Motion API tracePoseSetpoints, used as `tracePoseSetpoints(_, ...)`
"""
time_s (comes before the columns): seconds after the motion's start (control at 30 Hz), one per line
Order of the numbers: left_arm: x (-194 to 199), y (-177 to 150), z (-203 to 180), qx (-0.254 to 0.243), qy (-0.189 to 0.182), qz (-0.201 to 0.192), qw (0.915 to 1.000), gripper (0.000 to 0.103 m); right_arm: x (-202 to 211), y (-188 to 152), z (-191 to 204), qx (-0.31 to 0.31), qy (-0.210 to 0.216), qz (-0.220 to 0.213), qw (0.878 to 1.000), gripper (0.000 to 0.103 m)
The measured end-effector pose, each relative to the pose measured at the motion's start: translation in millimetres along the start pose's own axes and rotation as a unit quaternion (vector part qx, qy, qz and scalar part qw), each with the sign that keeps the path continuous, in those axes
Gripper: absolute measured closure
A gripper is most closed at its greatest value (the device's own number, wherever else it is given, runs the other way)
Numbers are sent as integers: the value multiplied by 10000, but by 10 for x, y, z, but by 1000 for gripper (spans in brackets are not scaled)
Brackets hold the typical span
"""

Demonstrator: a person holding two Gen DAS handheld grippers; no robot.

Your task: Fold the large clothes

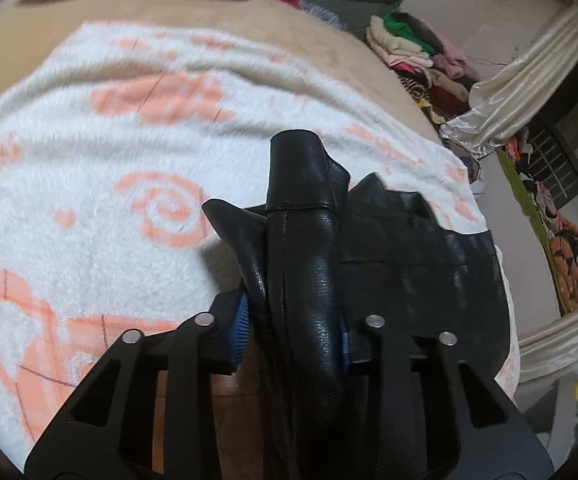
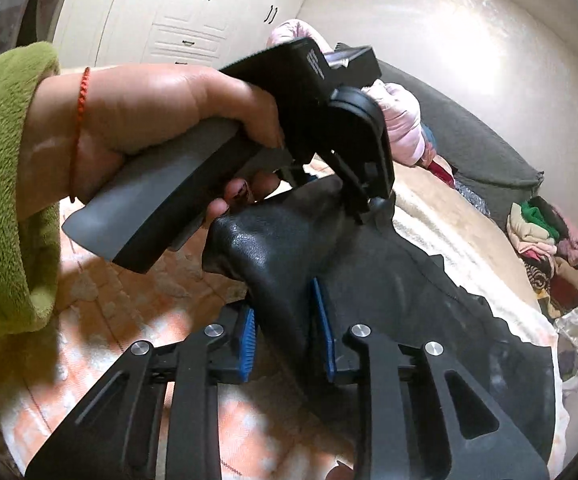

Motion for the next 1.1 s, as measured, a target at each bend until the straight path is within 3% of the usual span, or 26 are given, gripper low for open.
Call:
tracePoseSetpoints(0.1, 141, 24, -207, -331, 107, -234, 9991, 80, 88, 5, -101, -65, 8, -90, 9999, 80)
tracePoseSetpoints(0.3, 390, 100, -617, -540, 115, -633, 9965, 80, 358, 51, -389, -466, 93, -298, 9984, 82)
tracePoseSetpoints(0.5, 431, 193, -1068, -840, 248, -630, 9942, 80, 662, -4, -691, -834, 34, -547, 9950, 83)
tracePoseSetpoints(0.83, 402, 243, -1567, -937, 281, -591, 9934, 74, 1025, -216, -1221, -1638, 12, -826, 9830, 86)
tracePoseSetpoints(1.1, 314, 237, -2038, -1318, 470, -525, 9888, 71, 1255, -413, -1404, -2062, 5, -1006, 9733, 87)
Point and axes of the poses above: each gripper's, at about its wrist camera, not at the fingertips, and x roughly against the way its jaws point, z to its left, y to its top, the point moved 2 cm from there along -x, roughly the way its jaws point, and after that the axes turned 3 degrees about -x, right-handed, at the moved point
